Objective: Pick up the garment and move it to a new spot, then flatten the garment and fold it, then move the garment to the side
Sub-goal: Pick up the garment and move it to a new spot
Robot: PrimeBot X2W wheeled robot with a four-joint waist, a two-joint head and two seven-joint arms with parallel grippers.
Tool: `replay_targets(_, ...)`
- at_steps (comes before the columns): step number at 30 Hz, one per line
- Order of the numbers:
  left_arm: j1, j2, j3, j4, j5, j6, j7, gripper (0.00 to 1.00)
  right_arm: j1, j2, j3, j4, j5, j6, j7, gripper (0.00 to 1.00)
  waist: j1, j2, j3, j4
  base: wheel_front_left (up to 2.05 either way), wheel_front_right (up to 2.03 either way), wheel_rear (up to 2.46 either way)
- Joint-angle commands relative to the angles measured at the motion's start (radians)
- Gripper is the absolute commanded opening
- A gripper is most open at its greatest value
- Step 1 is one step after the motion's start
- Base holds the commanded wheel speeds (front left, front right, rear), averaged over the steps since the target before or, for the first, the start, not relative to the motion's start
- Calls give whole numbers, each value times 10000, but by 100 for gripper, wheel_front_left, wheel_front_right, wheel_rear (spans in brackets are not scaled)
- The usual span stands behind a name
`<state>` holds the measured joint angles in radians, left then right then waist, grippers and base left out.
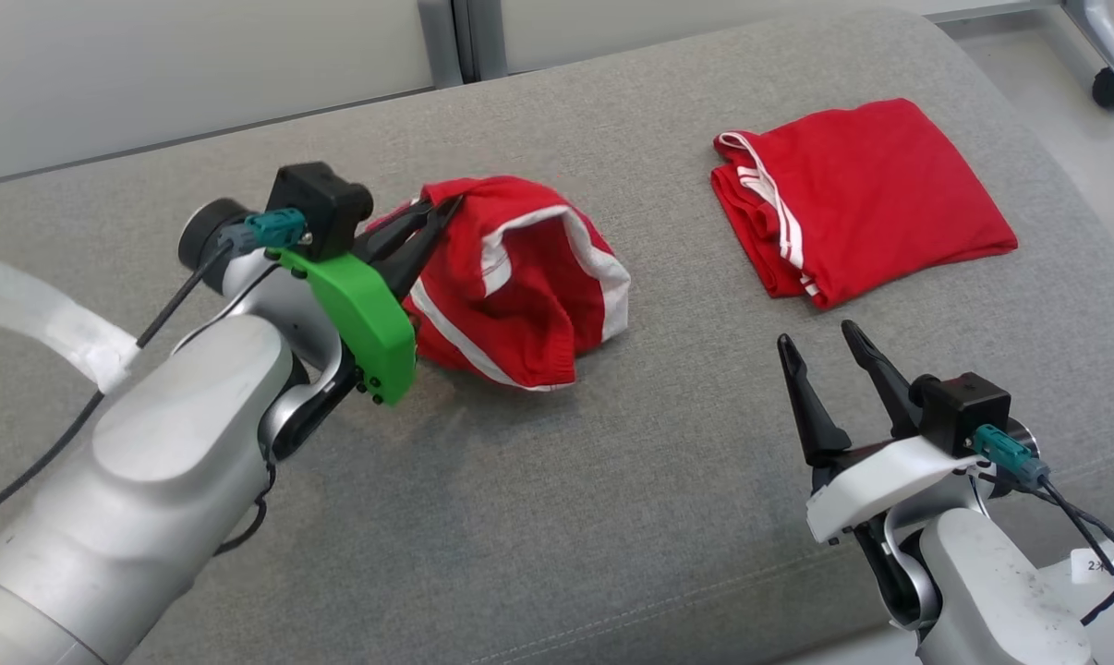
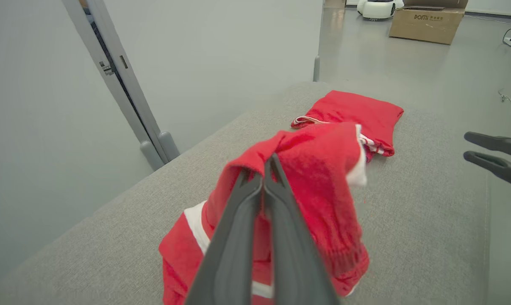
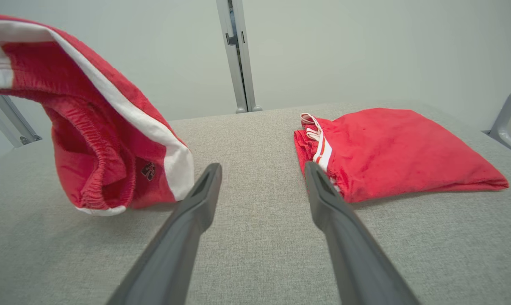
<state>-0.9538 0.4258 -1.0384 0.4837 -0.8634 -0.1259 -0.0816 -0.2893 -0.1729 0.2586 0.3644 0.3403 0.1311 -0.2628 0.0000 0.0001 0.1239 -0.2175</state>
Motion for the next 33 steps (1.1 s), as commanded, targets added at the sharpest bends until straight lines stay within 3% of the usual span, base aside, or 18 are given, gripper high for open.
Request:
replay_targets(1,265,79,50,92,-90,73,-146,0,124,20,-37,-6,-83,-10,-41,100,0,-1,-42,158,0,0,0)
replay_targets(17,3089,404,891,1505,-1266,300,-1686,0,485,-61,71,265,-94,-10,-42,100,0,-1,-601,1275,0,0,0)
replay_targets(25,4326,-11,1403,1487,-1156,466,-1836,0,399,-104,183,305,-57,-10,-42,100,0,-1,-630,1546,0,0,0)
replay_targets(33,5332,-755,2677,1230,-77,461,-1826,0,369,-137,169,336,-46,-10,-42,100,0,-1,-571,1752,0,0,0)
